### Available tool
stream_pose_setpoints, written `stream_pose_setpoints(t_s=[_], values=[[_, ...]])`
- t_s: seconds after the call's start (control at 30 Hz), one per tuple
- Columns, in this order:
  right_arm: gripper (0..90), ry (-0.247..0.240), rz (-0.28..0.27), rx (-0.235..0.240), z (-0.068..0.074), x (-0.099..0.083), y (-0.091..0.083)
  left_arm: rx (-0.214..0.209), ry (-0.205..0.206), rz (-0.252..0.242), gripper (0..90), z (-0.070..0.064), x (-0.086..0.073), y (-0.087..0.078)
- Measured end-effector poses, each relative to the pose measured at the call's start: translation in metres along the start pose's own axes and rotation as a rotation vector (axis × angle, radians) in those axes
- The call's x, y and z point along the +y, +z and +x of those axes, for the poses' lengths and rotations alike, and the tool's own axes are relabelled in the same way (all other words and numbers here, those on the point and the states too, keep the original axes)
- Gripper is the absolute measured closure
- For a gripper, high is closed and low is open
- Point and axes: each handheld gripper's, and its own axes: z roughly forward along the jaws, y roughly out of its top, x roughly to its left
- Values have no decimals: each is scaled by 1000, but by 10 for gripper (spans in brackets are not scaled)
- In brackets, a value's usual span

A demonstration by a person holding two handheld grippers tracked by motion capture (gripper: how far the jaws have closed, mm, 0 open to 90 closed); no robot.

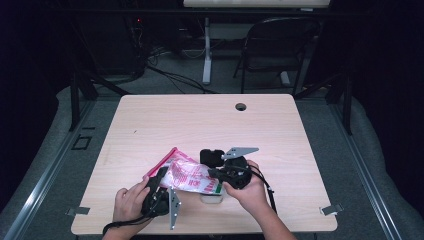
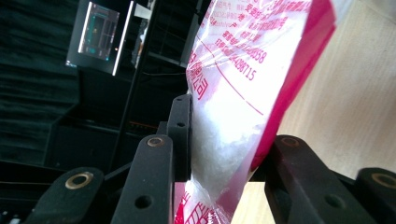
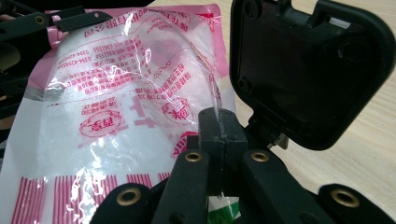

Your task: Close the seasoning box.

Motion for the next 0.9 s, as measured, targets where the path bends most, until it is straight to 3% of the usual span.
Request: stream_pose_setpoints(t_s=[0.37,0.5,0.9], values=[[900,9,3,10,1,0,2,-46,-10,16,705,-8,-4,3],[900,6,8,10,2,0,3,-68,-32,13,706,-10,-7,5],[900,6,0,17,4,0,5,-117,-31,36,707,-16,-8,9]])
